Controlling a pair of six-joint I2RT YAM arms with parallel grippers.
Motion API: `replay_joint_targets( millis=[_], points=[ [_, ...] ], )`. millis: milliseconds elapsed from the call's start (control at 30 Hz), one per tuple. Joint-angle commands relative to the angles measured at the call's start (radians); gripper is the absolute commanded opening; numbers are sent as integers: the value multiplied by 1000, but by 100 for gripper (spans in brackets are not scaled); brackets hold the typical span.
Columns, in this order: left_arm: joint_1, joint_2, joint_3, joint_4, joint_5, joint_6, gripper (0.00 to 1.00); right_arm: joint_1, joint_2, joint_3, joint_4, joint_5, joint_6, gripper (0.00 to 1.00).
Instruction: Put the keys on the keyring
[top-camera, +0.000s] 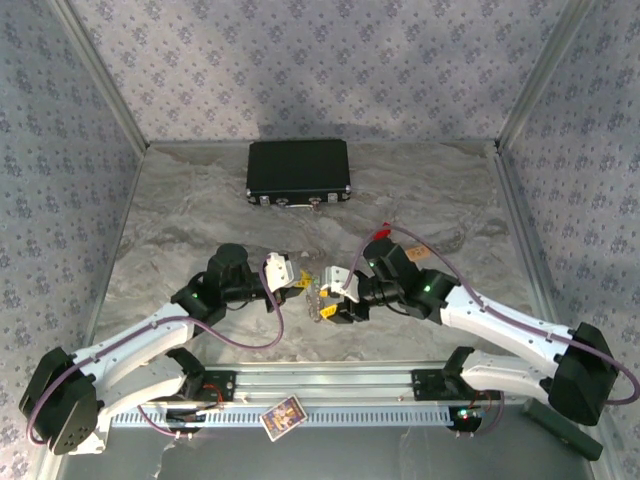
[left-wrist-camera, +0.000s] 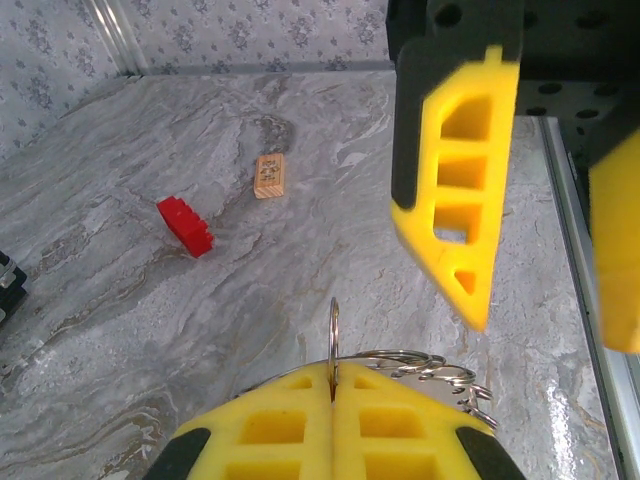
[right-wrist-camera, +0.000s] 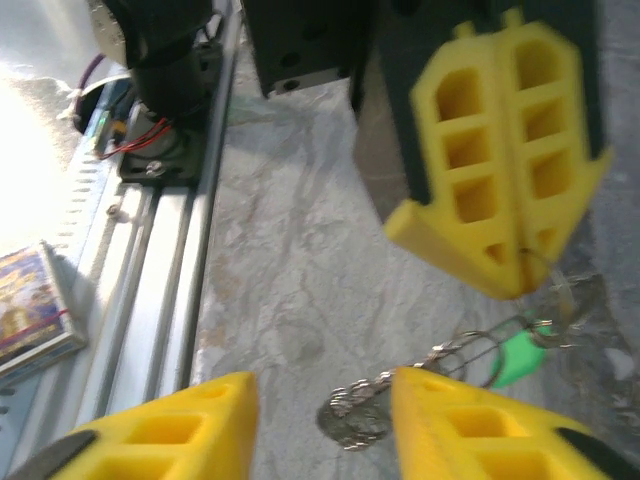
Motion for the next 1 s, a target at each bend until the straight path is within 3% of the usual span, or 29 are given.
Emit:
replay_joint_targets(
  millis=[0,533,833,967],
  points=[
    [-8,-22,7,29,11,14,0,-22,-38,-23,81,135,-3,30],
    [-69,-52,-16,53,-92,158,0,-6,56,39,89,91,-118,22],
    [-98,-78,-42,73,-126,239,0,14,19,16,103,210,-135,28],
    [-112,-78,-46,80,-149,262,0,19,4,6,100,175,-150,28]
  ],
)
